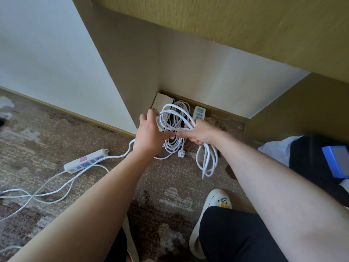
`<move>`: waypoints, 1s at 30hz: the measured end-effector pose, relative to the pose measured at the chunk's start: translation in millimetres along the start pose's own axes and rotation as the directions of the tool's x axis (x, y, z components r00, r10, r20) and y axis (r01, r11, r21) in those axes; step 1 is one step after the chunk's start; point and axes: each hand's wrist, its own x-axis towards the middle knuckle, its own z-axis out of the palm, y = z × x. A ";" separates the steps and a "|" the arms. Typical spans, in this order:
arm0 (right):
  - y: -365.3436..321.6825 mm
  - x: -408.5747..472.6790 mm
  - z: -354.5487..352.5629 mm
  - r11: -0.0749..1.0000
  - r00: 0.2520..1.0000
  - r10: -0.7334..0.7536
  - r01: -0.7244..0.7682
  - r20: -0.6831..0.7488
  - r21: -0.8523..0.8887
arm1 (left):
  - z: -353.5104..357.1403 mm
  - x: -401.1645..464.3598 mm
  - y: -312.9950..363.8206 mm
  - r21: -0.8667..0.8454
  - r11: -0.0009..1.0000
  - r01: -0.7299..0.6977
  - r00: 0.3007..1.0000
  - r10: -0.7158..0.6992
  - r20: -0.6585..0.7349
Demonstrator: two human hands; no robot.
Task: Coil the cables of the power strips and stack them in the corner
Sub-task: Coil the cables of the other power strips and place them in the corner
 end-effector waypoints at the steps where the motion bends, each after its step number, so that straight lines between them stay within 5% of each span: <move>1: 1.6 0.5 -1.9 1.000 1.000 -0.011 0.011 0.024 0.019 | -2.2 2.1 -2.5 -0.016 1.000 -0.010 0.999 0.010 0.042; 7: 1.9 1.5 -7.5 0.993 0.995 0.048 -0.038 0.092 -0.110 | -10.2 9.4 -15.7 -0.281 0.950 0.139 0.928 -0.026 0.373; 13: -1.9 3.8 -8.2 0.964 0.993 0.107 -0.092 0.048 -0.250 | -10.1 13.6 -11.2 -0.220 0.966 0.133 0.966 -0.077 0.249; 20: 4.0 11.6 8.4 0.838 0.976 0.175 -0.216 -0.127 -0.501 | -8.1 6.4 6.9 -0.448 0.877 0.175 0.961 -0.054 0.270; 30: 11.8 4.9 5.9 0.861 0.942 -0.205 0.044 -0.265 -0.507 | -3.5 15.4 -4.5 -0.485 0.817 0.311 0.948 -0.302 0.101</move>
